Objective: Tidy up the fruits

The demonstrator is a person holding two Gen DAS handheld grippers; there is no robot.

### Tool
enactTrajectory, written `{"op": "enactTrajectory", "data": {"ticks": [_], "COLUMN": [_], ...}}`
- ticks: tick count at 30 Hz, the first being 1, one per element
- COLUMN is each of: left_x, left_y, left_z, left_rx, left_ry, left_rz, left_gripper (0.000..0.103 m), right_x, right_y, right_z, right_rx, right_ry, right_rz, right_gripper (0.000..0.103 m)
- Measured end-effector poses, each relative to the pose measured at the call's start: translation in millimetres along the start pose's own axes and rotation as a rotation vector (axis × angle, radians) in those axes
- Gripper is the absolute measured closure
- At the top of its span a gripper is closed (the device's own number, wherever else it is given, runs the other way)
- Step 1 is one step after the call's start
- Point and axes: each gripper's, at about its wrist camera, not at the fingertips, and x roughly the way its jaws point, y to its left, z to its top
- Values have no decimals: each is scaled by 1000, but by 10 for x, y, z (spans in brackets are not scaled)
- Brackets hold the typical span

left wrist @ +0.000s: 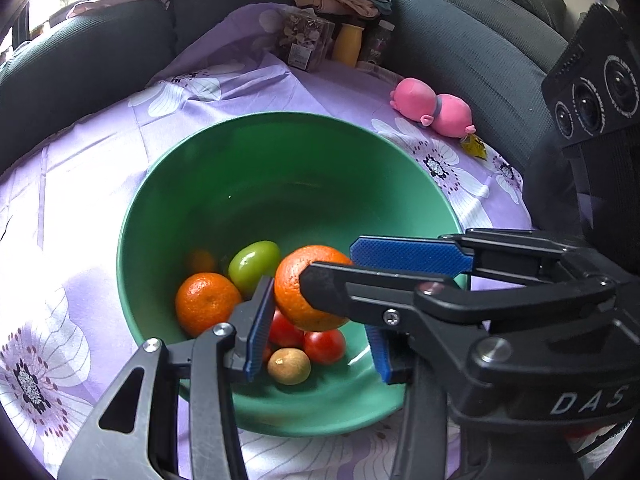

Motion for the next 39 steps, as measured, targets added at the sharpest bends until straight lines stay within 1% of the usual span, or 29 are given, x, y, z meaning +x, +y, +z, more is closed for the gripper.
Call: {"op": "enactTrajectory", "data": {"ticks": [6, 18, 19, 20, 31, 32, 36, 38, 39], "left_x": [24, 44, 38, 30, -68, -94, -219, -284, -319], "left_y": [-8, -4, -2, -3, -15, -16, -35, -45, -47], "left_z": [6, 16, 17, 18, 13, 10, 5, 2, -5], "left_rx": [1, -4, -5, -5, 7, 9, 13, 15, 15], "left_ry": [10, 19, 17, 14, -11, -16, -41, -50, -54], "left_rz": [-1, 22, 20, 20, 56, 62, 94, 111, 122], "left_gripper": [61, 60, 63, 63, 60, 59, 41, 36, 31], "right_x": [20, 36, 36, 35, -48, -71, -185, -258, -298], "right_y": [1, 19, 20, 20, 72, 82, 107, 112, 114], "right_z": [14, -5, -5, -7, 12, 12, 27, 33, 33], "right_rx": [-10, -23, -23, -22, -53, -63, -97, -112, -120], "right_ry": [7, 11, 11, 12, -9, -15, -44, -61, -70], "right_rz": [-13, -36, -35, -35, -69, -81, -126, -164, -185], "right_gripper": [64, 64, 64, 64, 64, 64, 64, 64, 64]}}
